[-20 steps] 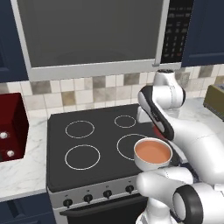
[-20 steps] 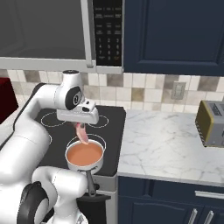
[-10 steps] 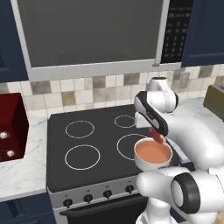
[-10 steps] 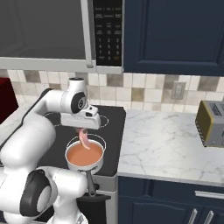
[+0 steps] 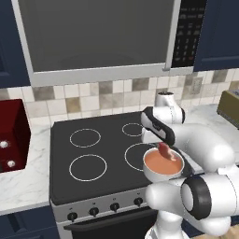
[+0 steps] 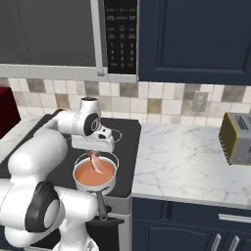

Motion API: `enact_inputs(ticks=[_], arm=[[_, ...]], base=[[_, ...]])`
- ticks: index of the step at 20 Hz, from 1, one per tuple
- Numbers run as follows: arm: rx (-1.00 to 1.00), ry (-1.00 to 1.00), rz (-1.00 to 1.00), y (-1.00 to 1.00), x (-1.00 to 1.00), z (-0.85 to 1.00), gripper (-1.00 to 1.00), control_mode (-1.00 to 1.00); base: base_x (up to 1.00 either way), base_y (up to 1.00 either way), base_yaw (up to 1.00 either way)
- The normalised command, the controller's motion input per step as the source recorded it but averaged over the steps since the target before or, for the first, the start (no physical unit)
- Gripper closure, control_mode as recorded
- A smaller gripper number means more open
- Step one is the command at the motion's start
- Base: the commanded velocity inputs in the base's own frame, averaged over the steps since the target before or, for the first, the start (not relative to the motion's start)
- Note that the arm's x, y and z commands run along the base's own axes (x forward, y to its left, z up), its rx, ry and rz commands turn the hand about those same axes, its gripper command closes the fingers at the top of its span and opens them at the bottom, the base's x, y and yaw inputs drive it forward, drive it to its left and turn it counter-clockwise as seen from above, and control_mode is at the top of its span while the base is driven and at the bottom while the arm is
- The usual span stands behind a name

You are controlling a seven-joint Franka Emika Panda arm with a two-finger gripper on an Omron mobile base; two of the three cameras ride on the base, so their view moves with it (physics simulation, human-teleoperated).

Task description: Retrieve the steak from the fridge and place it on the saucepan with marinade on the stove.

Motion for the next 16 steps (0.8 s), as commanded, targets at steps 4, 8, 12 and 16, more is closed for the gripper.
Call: enact_inputs(ticks=[4,8,12,16], arm=[[0.0,0.0,0.0,0.0,0.07,-0.39,1.0,-1.0],[0.0,0.0,0.0,0.0,0.05,-0.3,1.0,-1.0],[0.0,0.0,0.0,0.0,0.2,-0.25,1.0,-1.0],[0.0,0.0,0.0,0.0,0.23,-0.21,1.0,-1.0]], base=[[0.0,0.0,0.0],[0.0,0.0,0.0],[0.0,0.0,0.0],[0.0,0.0,0.0]])
